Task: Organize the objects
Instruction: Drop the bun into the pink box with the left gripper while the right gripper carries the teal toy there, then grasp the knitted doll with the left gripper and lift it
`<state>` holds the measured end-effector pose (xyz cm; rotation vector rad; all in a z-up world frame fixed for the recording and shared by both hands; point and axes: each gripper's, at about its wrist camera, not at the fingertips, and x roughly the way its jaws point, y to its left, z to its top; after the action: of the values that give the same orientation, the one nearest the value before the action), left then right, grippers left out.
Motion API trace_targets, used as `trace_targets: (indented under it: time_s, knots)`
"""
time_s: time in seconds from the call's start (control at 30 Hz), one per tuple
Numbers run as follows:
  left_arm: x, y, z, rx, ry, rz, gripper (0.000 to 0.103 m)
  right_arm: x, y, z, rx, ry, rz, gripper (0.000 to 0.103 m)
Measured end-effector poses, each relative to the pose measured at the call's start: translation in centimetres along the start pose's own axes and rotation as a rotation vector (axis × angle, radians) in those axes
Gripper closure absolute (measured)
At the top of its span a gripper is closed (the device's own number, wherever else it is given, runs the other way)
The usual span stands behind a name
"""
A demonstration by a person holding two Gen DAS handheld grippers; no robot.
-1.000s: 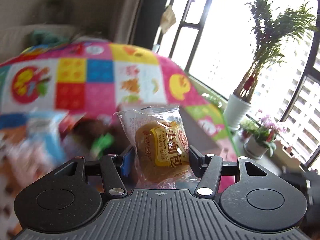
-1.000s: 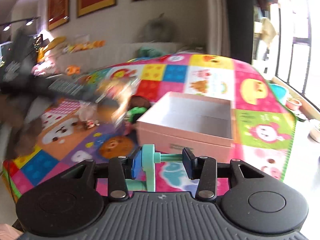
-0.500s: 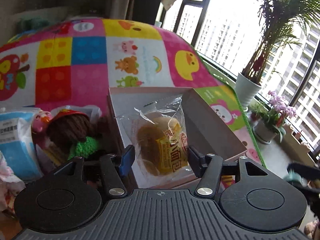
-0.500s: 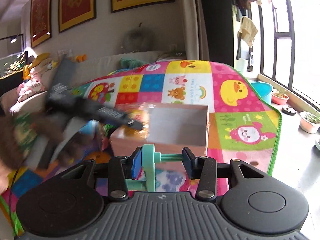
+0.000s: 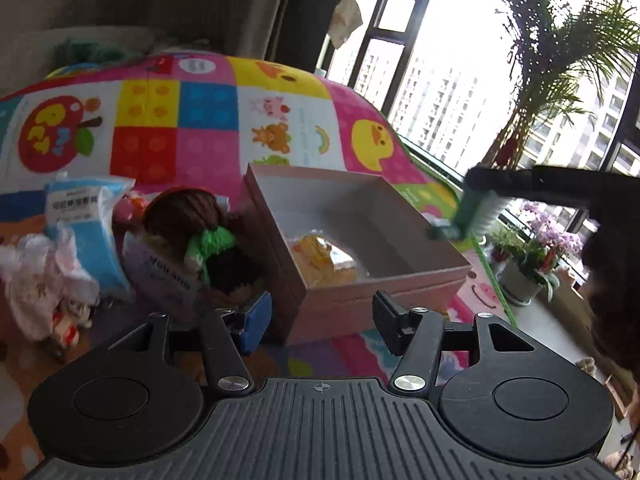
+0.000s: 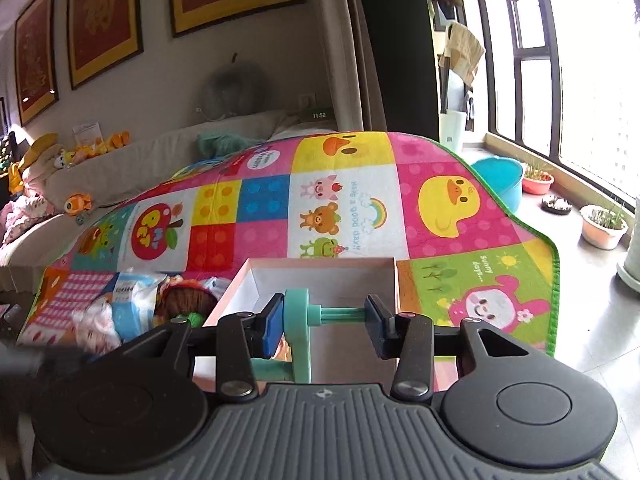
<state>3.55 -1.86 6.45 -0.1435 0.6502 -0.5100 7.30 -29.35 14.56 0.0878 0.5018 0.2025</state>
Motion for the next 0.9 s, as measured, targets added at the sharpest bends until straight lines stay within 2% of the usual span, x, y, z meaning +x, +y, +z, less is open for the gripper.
trace_targets:
  time_s: [0.07,0.13,0.2,0.33,0.43,0.57,0.73,0.87,0.9]
  knots:
    - [-0.8,0.3,-1.6,-0.018,0.008,0.0,0.042,2.5,0.1,1.9,0.036,-0.026,-0.012,0.061]
    - [-1.5,0.7,-2.9,-0.02,0.012,0.029,0.042,4.3,0.1,3.3,0.064,-0.093,-0.002,0.059]
    - [-2.5,1.7,-3.8,-0.035,0.007,0.073,0.042,6.1,0.4,3.8,0.068,-0.091,-0.042,0.054]
    - [-3.9,4.8,-3.6,-0.132,-0.038,0.136,0.042,5.9,1.0,0.8,0.055,-0.057,-0.014,0.04]
    - [-3.3,5.8,-1.9,-0.186,-0.048,0.112,0.042,4.1,2.1,-3.3,-0.045,-0.059,-0.034,0.038]
    - [-0.3,5.7,1.8,-0.205,-0.077,0.084,0.042,1.6,2.6,-8.7,-0.083,-0.023,-0.013,0.034]
    - [6.1,7.0,5.9,-0.255,-0.02,0.171,0.042,-0.2,1.9,-12.9,-0.004,0.017,0.03,0.031]
    - [10.6,7.4,7.3,-0.229,0.045,0.25,0.042,-1.2,2.0,-14.0,-0.011,-0.051,0.029,0.029]
    - [11.4,7.2,7.6,-0.211,0.05,0.269,0.042,-1.5,2.0,-14.0,-0.014,-0.072,0.033,0.022]
